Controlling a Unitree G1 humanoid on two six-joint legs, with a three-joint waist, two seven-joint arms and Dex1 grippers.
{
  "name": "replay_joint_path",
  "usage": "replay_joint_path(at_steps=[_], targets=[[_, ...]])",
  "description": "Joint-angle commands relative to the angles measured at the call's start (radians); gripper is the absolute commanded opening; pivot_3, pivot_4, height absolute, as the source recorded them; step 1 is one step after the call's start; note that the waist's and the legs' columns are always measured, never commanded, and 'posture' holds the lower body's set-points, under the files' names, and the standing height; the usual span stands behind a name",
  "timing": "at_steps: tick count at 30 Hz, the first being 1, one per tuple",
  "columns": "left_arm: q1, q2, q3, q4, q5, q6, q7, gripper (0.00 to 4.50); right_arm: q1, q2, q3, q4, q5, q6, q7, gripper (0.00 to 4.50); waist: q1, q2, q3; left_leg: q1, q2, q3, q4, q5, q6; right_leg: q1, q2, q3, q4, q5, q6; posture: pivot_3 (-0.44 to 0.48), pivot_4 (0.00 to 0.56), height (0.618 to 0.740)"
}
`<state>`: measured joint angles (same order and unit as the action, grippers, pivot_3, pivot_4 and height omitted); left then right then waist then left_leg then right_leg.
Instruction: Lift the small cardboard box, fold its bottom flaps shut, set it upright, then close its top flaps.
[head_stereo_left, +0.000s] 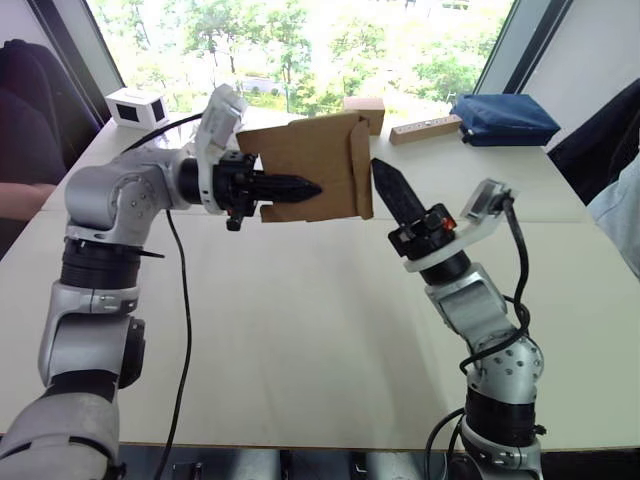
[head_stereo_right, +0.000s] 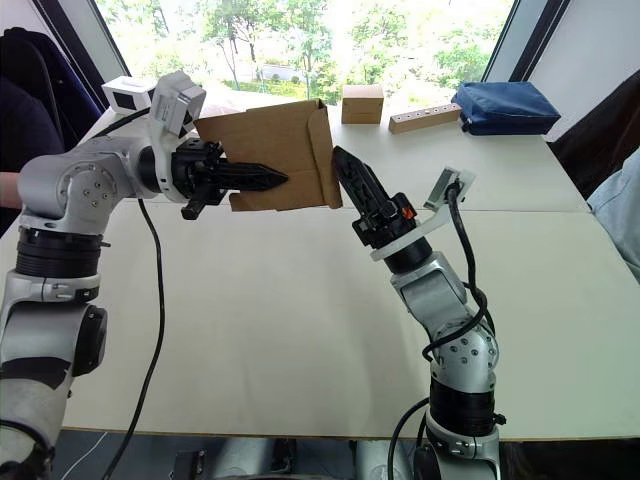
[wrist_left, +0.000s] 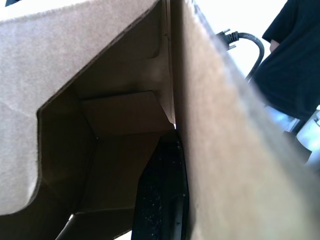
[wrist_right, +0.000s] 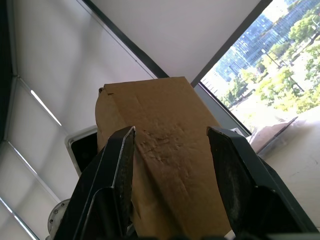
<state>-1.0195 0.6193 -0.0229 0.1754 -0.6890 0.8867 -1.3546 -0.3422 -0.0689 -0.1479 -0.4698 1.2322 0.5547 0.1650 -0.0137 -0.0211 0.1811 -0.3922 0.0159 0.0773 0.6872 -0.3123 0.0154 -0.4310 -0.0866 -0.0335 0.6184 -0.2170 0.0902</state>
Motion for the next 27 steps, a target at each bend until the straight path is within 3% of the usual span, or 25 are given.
replay_joint_path(at_steps=[1, 27], targets=[[-0.01, 0.011, 0.016, -0.018, -0.012, -0.004, -0.01, 0.0, -0.001, -0.019, 0.012, -0.038, -0.006, -0.006, 0.009, 2.36, 0.0, 0.0, 0.0, 0.0, 0.0, 0.0, 0.0, 0.0, 0.0, 0.0, 0.0, 0.0, 0.0, 0.0, 0.0, 0.0, 0.15, 0.74], [-0.011, 0.012, 0.003, -0.018, -0.003, -0.003, -0.025, 0.0, -0.013, -0.03, 0.045, -0.005, -0.168, -0.067, 0.054, 2.36, 0.0, 0.0, 0.0, 0.0, 0.0, 0.0, 0.0, 0.0, 0.0, 0.0, 0.0, 0.0, 0.0, 0.0, 0.0, 0.0, 0.15, 0.74]])
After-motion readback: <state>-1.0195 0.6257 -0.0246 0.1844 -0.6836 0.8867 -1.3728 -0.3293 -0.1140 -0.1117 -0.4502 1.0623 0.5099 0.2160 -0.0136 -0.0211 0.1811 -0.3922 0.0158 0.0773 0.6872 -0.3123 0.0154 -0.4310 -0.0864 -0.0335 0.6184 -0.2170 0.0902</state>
